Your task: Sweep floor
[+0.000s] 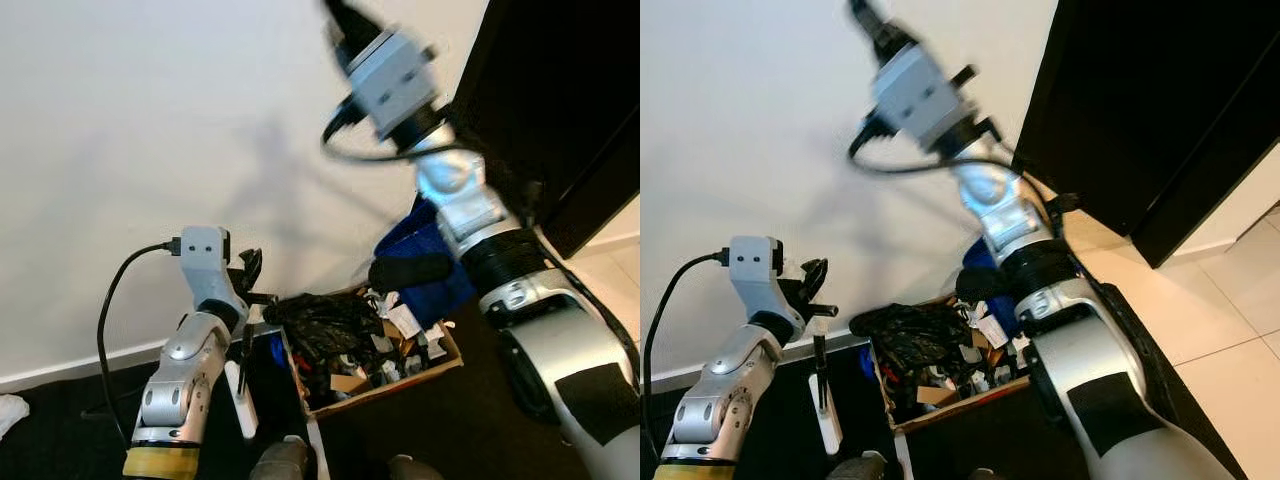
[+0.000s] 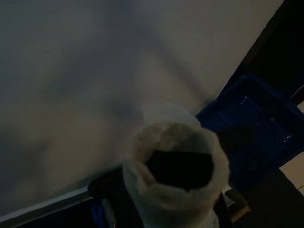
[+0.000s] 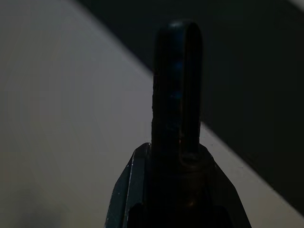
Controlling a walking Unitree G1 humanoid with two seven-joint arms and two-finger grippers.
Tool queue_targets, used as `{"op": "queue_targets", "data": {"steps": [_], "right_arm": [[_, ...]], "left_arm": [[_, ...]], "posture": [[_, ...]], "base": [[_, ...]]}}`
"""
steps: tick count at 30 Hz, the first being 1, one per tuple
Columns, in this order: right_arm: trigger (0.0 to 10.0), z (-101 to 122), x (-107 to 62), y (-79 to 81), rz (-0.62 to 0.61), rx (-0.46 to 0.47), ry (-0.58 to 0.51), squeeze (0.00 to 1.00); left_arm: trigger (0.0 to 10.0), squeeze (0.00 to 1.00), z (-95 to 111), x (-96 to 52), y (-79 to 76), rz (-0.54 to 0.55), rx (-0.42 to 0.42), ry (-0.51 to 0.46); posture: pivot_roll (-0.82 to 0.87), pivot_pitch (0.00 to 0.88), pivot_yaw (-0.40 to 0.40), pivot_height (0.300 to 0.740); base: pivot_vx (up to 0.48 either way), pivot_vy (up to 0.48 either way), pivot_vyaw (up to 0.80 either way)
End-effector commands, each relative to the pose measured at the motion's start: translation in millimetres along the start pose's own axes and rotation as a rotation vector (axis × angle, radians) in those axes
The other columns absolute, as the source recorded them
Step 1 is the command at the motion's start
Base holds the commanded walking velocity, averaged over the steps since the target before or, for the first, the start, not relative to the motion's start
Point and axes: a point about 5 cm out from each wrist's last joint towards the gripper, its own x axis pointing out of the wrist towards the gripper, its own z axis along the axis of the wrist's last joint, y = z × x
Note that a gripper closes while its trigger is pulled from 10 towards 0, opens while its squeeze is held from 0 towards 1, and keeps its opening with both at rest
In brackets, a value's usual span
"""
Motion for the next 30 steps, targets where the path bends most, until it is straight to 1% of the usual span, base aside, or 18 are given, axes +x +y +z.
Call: {"op": "queue_targets", "data": {"steps": [1,2,5,7,11,13,14,15,16,18,20,21,23,24,25,27,28,30], "right_arm": [[10.0,23,6.5,5.9,0.092,-0.107,-0.163,0.00],[10.0,23,6.5,5.9,0.092,-0.107,-0.163,0.00],[10.0,25,4.2,19.0,0.131,-0.110,-0.203,0.00],[10.0,26,3.0,24.0,0.138,-0.097,-0.221,0.00],[10.0,24,2.6,19.9,0.106,-0.082,-0.209,0.00],[10.0,12,-2.5,-5.9,-0.036,-0.040,-0.130,0.00],[10.0,5,-9.6,-23.0,-0.131,-0.005,-0.081,0.00],[10.0,5,-9.6,-23.0,-0.131,-0.005,-0.081,0.00],[10.0,-2,-18.1,-37.8,-0.215,0.024,-0.041,0.00],[10.0,-10,-33.6,-56.4,-0.326,0.061,0.004,0.00],[10.0,-15,-49.4,-69.8,-0.433,0.137,0.040,0.00],[10.0,-18,-60.1,-76.9,-0.508,0.212,0.057,0.00],[10.0,-19,-67.1,-80.7,-0.559,0.271,0.063,0.00],[10.0,-21,-75.3,-82.1,-0.621,0.356,0.072,0.00],[10.0,-25,-89.9,-80.4,-0.721,0.494,0.093,0.00],[10.0,-25,-89.9,-80.4,-0.721,0.494,0.093,0.00],[10.0,-26,-100.2,-78.2,-0.783,0.578,0.100,0.00],[10.0,-26,-100.2,-78.2,-0.783,0.578,0.100,0.00]], "left_arm": [[10.0,0.00,3,0.6,-4.2,-0.003,0.008,-0.021],[10.0,0.00,3,0.6,-4.2,-0.003,0.008,-0.021],[10.0,0.00,4,1.2,-4.7,-0.007,0.007,-0.022],[10.0,0.00,3,2.2,-6.3,-0.017,0.009,-0.021],[10.0,0.00,4,2.6,-7.1,-0.020,0.009,-0.022],[10.0,0.00,4,2.9,-7.5,-0.023,0.008,-0.024],[10.0,0.00,4,2.8,-7.5,-0.026,0.008,-0.023],[10.0,0.00,4,2.8,-7.5,-0.026,0.008,-0.023],[10.0,0.00,4,2.7,-7.8,-0.030,0.009,-0.018],[10.0,0.00,2,2.8,-8.8,-0.040,0.012,-0.007],[10.0,0.00,0,4.3,-10.7,-0.055,0.014,0.003],[10.0,0.00,0,5.8,-12.3,-0.067,0.019,0.007],[10.0,0.00,0,6.8,-13.2,-0.076,0.025,0.008],[10.0,0.00,0,8.2,-14.0,-0.082,0.029,0.013],[10.0,0.00,-2,11.1,-14.3,-0.089,0.043,0.027],[10.0,0.00,-2,11.1,-14.3,-0.089,0.043,0.027],[10.0,0.00,-2,12.2,-14.7,-0.093,0.048,0.033],[10.0,0.00,-2,12.2,-14.7,-0.093,0.048,0.033]], "posture": [[0.21,0.060,-0.053,0.740],[0.21,0.060,-0.053,0.740],[0.20,0.059,-0.046,0.740],[0.20,0.057,-0.046,0.740],[0.20,0.056,-0.045,0.740],[0.20,0.057,-0.038,0.740],[0.20,0.059,-0.032,0.740],[0.20,0.059,-0.032,0.740],[0.19,0.059,-0.029,0.740],[0.19,0.060,-0.020,0.740],[0.17,0.062,-0.010,0.740],[0.16,0.064,0.002,0.740],[0.16,0.065,0.004,0.740],[0.15,0.068,0.014,0.740],[0.14,0.073,0.021,0.740],[0.14,0.073,0.021,0.740],[0.14,0.076,0.028,0.740],[0.14,0.076,0.028,0.740]], "base": [[0.000,0.000,0.00],[0.000,0.000,0.00],[0.000,0.000,0.00],[0.000,0.000,0.00],[0.000,0.000,0.00],[0.000,0.000,0.00],[0.000,0.000,0.00],[0.000,0.000,0.00],[0.000,0.000,0.00],[0.000,0.000,0.00],[0.000,0.000,0.00],[0.000,0.000,0.00],[0.000,0.000,0.00],[0.000,0.000,0.00],[0.000,0.000,0.00],[0.000,0.000,0.00],[0.000,0.000,0.00],[0.000,0.000,0.00]]}}
